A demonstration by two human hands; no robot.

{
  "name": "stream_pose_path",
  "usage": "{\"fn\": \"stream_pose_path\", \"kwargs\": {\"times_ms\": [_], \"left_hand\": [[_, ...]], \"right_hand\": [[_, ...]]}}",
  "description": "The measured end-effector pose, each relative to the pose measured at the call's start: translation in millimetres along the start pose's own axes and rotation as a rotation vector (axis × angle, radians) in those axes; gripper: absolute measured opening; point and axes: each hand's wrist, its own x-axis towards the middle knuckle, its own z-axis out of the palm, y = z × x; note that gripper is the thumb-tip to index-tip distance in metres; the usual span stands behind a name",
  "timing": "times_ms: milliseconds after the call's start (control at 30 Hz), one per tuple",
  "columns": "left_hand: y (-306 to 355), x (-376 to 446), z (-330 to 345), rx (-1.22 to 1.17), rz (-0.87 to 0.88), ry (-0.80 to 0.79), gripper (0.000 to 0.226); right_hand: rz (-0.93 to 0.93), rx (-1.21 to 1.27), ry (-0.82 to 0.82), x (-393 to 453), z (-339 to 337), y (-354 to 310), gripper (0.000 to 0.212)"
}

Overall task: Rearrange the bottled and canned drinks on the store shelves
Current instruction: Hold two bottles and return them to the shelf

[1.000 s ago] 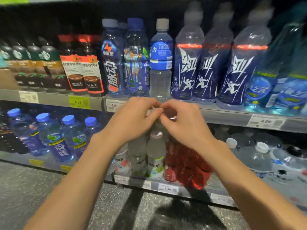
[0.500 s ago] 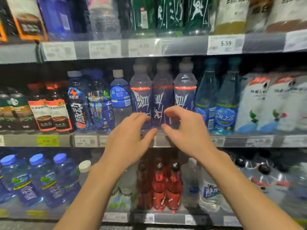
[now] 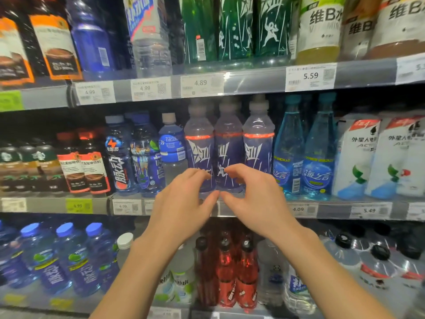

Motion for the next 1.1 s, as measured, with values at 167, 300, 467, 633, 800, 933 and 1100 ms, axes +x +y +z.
{"fn": "stream_pose_path", "kwargs": {"times_ms": [167,300,467,633,800,933,1100], "left_hand": [[0.4,4.2,3.8,0.125,0.049,0.088,0.036],[5.8,7.7,6.7,0.12,0.066,0.174,0.03],[9.7,11.1,4.9,0.09,0.056,0.218,0.028],[6.9,15.3,4.9,0.085,0.027,0.24,0.028],[4.8,17.8,4.6,0.066,-0.002,0.218,0.036],[8.7,18.6,-1.5,0.02,-0.012,0.201,0.038],[1.6,27.1,-35.8,-0.085,-0.065,0.354,0.035]], "right_hand": [[0.025,-0.171,0.024,3.0,-6.4,2.6,0.047],[0.051,-0.164,0.11,10.1,-10.8,-1.8,0.048],[0.03,-0.135,0.129,11.8,-8.8,-7.6,0.048],[0.017,-0.129,0.104,10.7,-8.2,-5.0,0.048],[0.003,-0.108,0.101,11.0,-13.4,-2.3,0.05],[-0.022,-0.07,0.084,9.7,-14.9,-3.4,0.051],[-0.043,0.108,0.147,12.5,-27.9,-22.3,0.048]]}}
